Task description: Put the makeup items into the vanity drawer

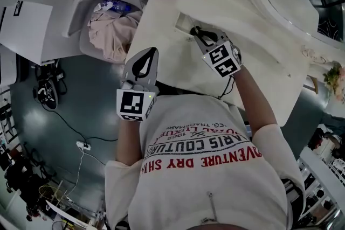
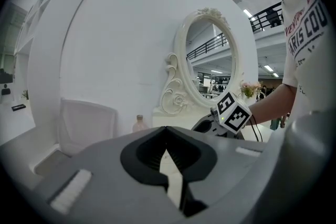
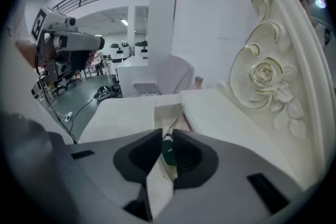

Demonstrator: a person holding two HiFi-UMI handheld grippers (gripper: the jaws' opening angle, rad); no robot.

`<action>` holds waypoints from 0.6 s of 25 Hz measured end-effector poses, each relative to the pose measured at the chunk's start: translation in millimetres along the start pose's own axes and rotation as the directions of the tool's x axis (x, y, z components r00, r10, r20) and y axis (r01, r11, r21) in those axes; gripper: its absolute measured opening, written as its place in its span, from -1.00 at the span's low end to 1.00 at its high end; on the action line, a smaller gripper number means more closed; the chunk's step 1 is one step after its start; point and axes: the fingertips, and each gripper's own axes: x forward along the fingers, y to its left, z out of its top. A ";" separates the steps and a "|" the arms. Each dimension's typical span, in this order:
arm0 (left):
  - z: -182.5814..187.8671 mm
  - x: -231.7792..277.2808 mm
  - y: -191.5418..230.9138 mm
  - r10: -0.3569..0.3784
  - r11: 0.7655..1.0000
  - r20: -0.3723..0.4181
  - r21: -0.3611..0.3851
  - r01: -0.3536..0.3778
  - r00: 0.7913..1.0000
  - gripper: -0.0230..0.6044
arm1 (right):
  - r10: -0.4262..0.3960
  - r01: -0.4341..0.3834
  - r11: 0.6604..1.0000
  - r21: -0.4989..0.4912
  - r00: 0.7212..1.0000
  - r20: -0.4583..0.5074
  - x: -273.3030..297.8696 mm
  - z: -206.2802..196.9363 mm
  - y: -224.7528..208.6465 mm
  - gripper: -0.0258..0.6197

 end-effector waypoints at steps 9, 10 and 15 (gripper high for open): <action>2.8 0.4 -2.8 -0.010 1.000 0.011 0.005 0.010 1.000 -0.89 | -0.061 0.053 0.994 0.101 0.995 0.082 -15.8 11.7 -3.3 -0.56; 4.3 1.4 -4.1 -0.018 1.000 0.015 0.008 0.018 1.000 -0.89 | -0.074 0.063 0.991 0.114 0.993 0.091 -19.2 12.5 -4.7 -0.56; 15.4 10.6 -9.1 -0.064 0.997 0.032 0.042 0.063 0.997 -0.89 | -0.141 0.114 0.977 0.182 0.980 0.139 -41.1 19.6 -13.2 -0.56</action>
